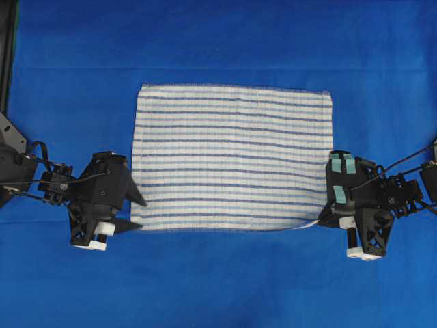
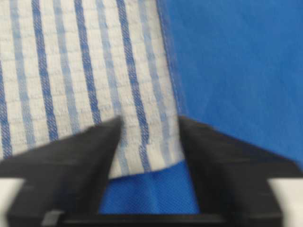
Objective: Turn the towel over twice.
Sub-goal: 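Open both grippers and release the towel edge, then move both grippers back to the towel's far corners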
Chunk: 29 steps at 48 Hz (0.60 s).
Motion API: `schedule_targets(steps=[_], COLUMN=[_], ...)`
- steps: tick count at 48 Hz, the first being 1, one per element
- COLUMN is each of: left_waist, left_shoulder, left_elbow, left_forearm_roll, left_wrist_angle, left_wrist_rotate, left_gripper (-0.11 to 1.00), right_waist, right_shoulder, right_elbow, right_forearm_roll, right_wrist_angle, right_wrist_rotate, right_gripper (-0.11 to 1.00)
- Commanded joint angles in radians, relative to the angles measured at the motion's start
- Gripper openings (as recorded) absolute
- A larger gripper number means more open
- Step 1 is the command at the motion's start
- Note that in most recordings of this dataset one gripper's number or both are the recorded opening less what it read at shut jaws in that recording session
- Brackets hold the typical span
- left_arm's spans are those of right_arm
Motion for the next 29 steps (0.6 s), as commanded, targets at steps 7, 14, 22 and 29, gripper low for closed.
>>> schedule_targets(steps=[7,14,22,29], left_waist=[0.003,0.012,0.028,0.048], left_shoulder=[-0.052,-0.127,-0.238,-0.344], left_elbow=[-0.048,-0.075,-0.101,-0.101], left_forearm_roll=[0.000,0.000,0.000,0.000], left_wrist_angle=[0.061,0.147,0.238,0.256], left_wrist_rotate=[0.012,0.009,0.005,0.008], left_gripper=[0.83,0.76,0.76,0.76], right_waist=[-0.002,-0.015,-0.052,-0.091], right_shoulder=[-0.017,-0.069,-0.183,-0.293], right_elbow=[-0.038,-0.054,-0.057,-0.052], right_forearm_roll=[-0.002,-0.032,-0.106,-0.186], right_wrist_angle=[0.018,0.075,0.098,0.098], right_wrist_rotate=[-0.009,-0.014,-0.014,-0.014], right_gripper=[0.54,0.64,0.62,0.62])
